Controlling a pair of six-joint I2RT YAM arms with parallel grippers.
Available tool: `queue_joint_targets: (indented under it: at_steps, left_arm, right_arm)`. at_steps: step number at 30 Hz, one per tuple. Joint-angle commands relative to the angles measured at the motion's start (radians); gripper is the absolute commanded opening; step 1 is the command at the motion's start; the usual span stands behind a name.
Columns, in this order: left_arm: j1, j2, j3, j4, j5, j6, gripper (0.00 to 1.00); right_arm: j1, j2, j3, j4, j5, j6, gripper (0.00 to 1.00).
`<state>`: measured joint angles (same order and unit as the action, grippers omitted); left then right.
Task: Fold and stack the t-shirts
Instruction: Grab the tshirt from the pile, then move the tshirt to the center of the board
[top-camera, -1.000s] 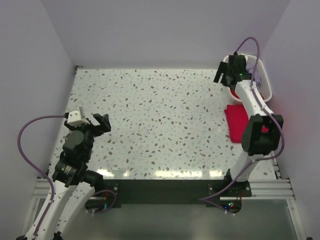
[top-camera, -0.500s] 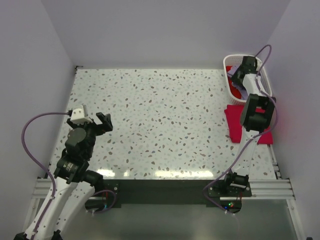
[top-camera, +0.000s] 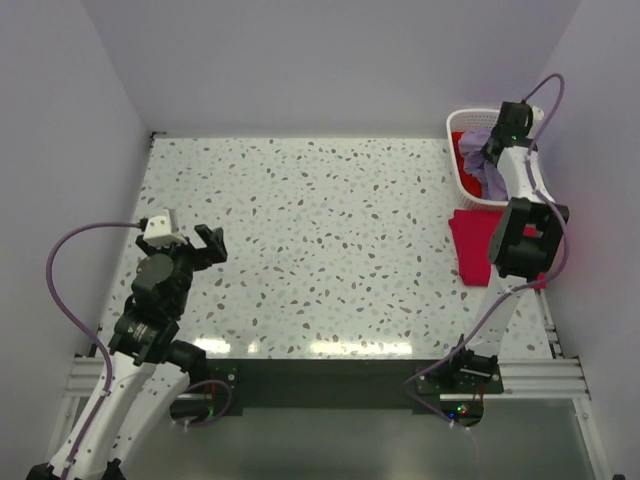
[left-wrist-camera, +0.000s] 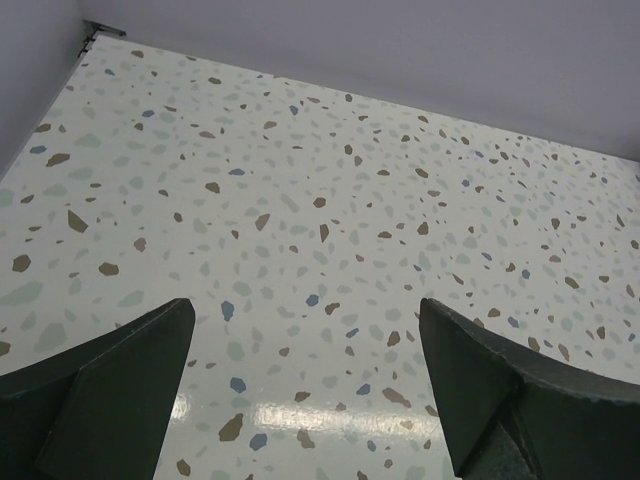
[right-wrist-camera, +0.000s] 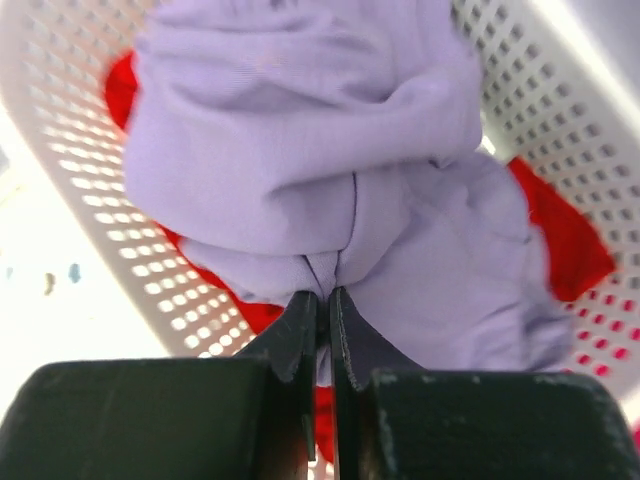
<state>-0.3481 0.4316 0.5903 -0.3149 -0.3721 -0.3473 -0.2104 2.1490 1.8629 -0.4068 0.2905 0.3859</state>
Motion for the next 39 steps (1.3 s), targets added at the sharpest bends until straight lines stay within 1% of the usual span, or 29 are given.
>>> queue_joint_targets:
  at_steps: [1,2,3,4,8,9,11,12,13,14,15,16,17,19,20,21,23,24,25,26,27,28,29,30,32,33,36,38,39]
  left_arm:
    - [-0.002,-0.011,-0.009,0.045,0.007,0.018,1.00]
    - [-0.002,-0.014,-0.009,0.043,0.007,0.018,1.00]
    - [-0.002,-0.013,-0.009,0.043,0.007,0.018,1.00]
    - [-0.002,-0.013,-0.009,0.042,0.009,0.018,1.00]
    - [-0.002,-0.008,-0.006,0.036,0.010,0.018,1.00]
    - [-0.002,-0.007,-0.004,0.034,0.010,0.016,1.00]
    - [-0.002,0.001,-0.004,0.031,0.010,0.016,1.00]
    - [-0.002,0.009,-0.003,0.028,0.012,0.014,1.00]
    - [0.000,0.015,-0.001,0.025,0.012,0.014,1.00]
    - [0.001,0.021,0.003,0.020,0.010,0.011,1.00]
    - [0.003,0.036,0.005,0.011,0.007,0.010,1.00]
    - [0.006,0.045,0.009,0.007,0.006,0.008,1.00]
    - [0.009,0.052,0.014,0.004,0.004,0.007,1.00]
    - [0.015,0.076,0.022,-0.010,-0.001,-0.001,1.00]
    - [0.017,0.082,0.025,-0.016,-0.002,-0.002,1.00]
    - [0.017,0.090,0.026,-0.021,-0.002,-0.004,1.00]
    - [0.017,0.095,0.026,-0.024,0.004,-0.007,1.00]
    - [0.017,0.096,0.029,-0.029,0.005,-0.009,1.00]
    - [0.017,0.096,0.028,-0.029,0.007,-0.012,1.00]
    - [0.017,0.095,0.026,-0.029,0.009,-0.012,1.00]
    - [0.017,0.096,0.026,-0.029,0.010,-0.012,1.00]
    - [0.017,0.096,0.023,-0.029,0.013,-0.012,1.00]
    - [0.017,0.099,0.025,-0.026,0.019,-0.012,1.00]
    - [0.017,0.107,0.025,-0.026,0.022,-0.012,1.00]
    - [0.017,0.119,0.023,-0.018,0.035,-0.010,1.00]
    - [0.017,0.136,0.022,-0.015,0.039,-0.010,1.00]
    - [0.017,0.197,0.025,-0.015,0.087,-0.019,1.00]
    - [0.017,0.240,0.046,-0.048,0.136,-0.061,1.00]
    - [0.017,0.289,0.054,-0.059,0.153,-0.082,1.00]
  right_arm:
    - [0.008,-0.162,0.037,0.022,0.019,-0.044,0.00]
    - [0.009,-0.176,0.068,-0.016,0.004,-0.041,0.00]
    - [0.026,-0.188,0.121,-0.082,-0.049,-0.053,0.00]
    - [0.041,-0.202,0.140,-0.110,-0.057,-0.061,0.00]
    - [0.144,-0.313,0.165,-0.171,-0.112,-0.108,0.00]
    - [0.191,-0.346,0.192,-0.182,-0.155,-0.120,0.00]
    - [0.235,-0.365,0.244,-0.199,-0.246,-0.117,0.00]
    - [0.271,-0.373,0.315,-0.211,-0.287,-0.108,0.00]
    - [0.290,-0.374,0.349,-0.211,-0.392,-0.108,0.00]
    - [0.310,-0.377,0.381,-0.207,-0.451,-0.108,0.00]
    - [0.347,-0.391,0.430,-0.184,-0.496,-0.096,0.00]
    - [0.362,-0.399,0.441,-0.161,-0.578,-0.087,0.00]
    - [0.374,-0.415,0.441,-0.130,-0.618,-0.076,0.00]
    - [0.399,-0.472,0.375,-0.023,-0.692,-0.019,0.00]
    - [0.402,-0.495,0.334,0.044,-0.702,-0.003,0.00]
    - [0.402,-0.517,0.229,0.063,-0.706,0.028,0.00]
    - [0.402,-0.582,0.118,0.083,-0.753,0.042,0.00]
    - [0.401,-0.607,0.005,0.074,-0.766,0.047,0.00]
    - [0.402,-0.632,-0.061,0.069,-0.781,0.054,0.01]
    - [0.407,-0.688,-0.135,0.071,-0.831,0.070,0.06]
    - [0.413,-0.715,-0.286,0.069,-0.853,0.074,0.22]
    - [0.419,-0.735,-0.357,0.054,-0.879,0.070,0.33]
    - [0.437,-0.774,-0.417,-0.028,-0.890,0.052,0.45]
    - [0.453,-0.796,-0.533,-0.064,-0.869,-0.005,0.59]
    - [0.489,-0.854,-0.651,-0.122,-0.791,-0.054,0.65]
    - [0.497,-0.917,-0.760,-0.125,-0.699,-0.064,0.68]
    - [0.506,-1.000,-0.901,-0.174,-0.593,-0.107,0.70]
    - [0.517,-1.029,-0.968,-0.190,-0.579,-0.123,0.70]
    - [0.522,-1.052,-0.988,-0.182,-0.580,-0.127,0.70]
